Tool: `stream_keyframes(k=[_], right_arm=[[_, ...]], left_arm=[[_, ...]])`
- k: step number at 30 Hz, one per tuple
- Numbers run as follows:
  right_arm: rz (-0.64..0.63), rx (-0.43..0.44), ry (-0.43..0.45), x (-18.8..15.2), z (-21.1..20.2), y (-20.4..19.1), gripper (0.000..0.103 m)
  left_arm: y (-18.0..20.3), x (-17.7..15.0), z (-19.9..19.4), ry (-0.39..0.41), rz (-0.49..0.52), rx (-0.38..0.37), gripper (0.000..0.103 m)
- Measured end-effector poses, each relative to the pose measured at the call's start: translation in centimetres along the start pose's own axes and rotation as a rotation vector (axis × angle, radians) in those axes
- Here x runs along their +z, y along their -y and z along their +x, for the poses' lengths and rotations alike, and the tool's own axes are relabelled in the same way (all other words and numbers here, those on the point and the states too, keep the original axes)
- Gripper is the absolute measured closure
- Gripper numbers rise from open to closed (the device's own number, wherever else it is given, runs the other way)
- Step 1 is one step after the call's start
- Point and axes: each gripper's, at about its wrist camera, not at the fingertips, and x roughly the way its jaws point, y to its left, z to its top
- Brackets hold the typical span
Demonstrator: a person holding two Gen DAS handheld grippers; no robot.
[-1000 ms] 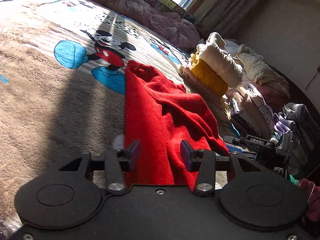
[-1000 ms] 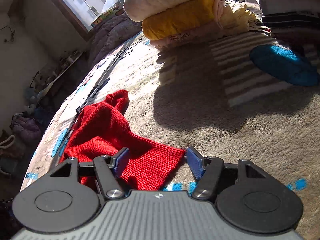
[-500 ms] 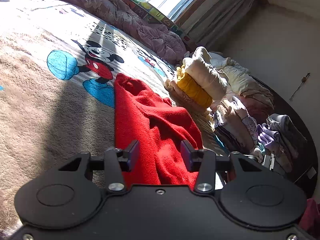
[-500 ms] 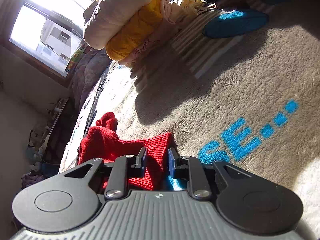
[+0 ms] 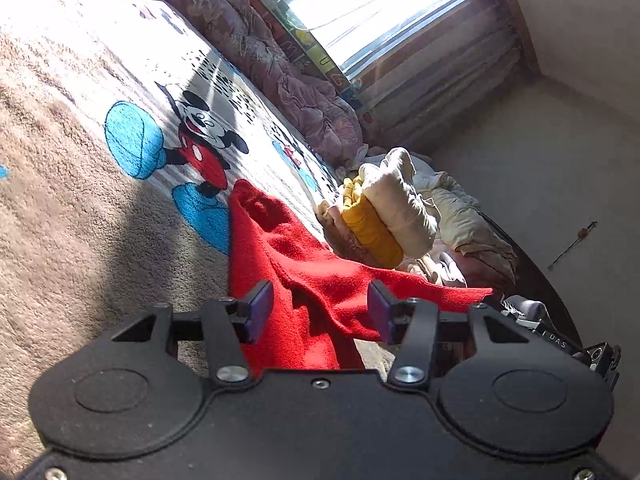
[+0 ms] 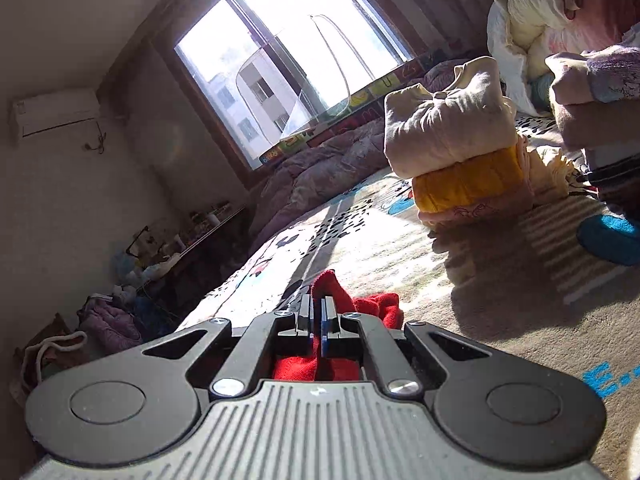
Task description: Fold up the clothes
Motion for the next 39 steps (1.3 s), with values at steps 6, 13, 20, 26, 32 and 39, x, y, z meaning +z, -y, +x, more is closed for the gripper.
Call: stream_keyframes(k=[6, 13, 20, 26, 32, 39], right_arm=[[-0.440, 0.127, -0.205, -2.9, 3.1, -9.4, 0.098], [-0.547, 0.200, -0.326, -7.8, 3.1, -14.1, 0.098], [-0.586, 0.234, -0.392, -9.6, 1.3, -14.8, 0.098], [-0.550, 0.257, -0.419, -10.3, 1.1, -14.8, 0.098], [-0.577, 0.291, -0.477, -11.3, 1.3, -15.9, 0.098], [-0.564, 0.283, -0.519, -12.3, 1.3, -16.1, 0.098]], left_arm=[[-2.2, 2.2, 0.3, 0.053, -0.119, -0.040, 0.049], [-3.3, 4.2, 3.6, -0.008, -0.105, -0.048, 0.049], [-3.9, 6.9, 10.8, -0.137, -0.090, -0.097, 0.049], [-6.5, 9.6, 17.5, -0.220, -0.183, -0.083, 0.041], [-9.1, 10.9, 20.6, -0.280, -0.262, -0.093, 0.040], [-9.4, 11.3, 21.3, -0.317, -0.244, -0.118, 0.040]])
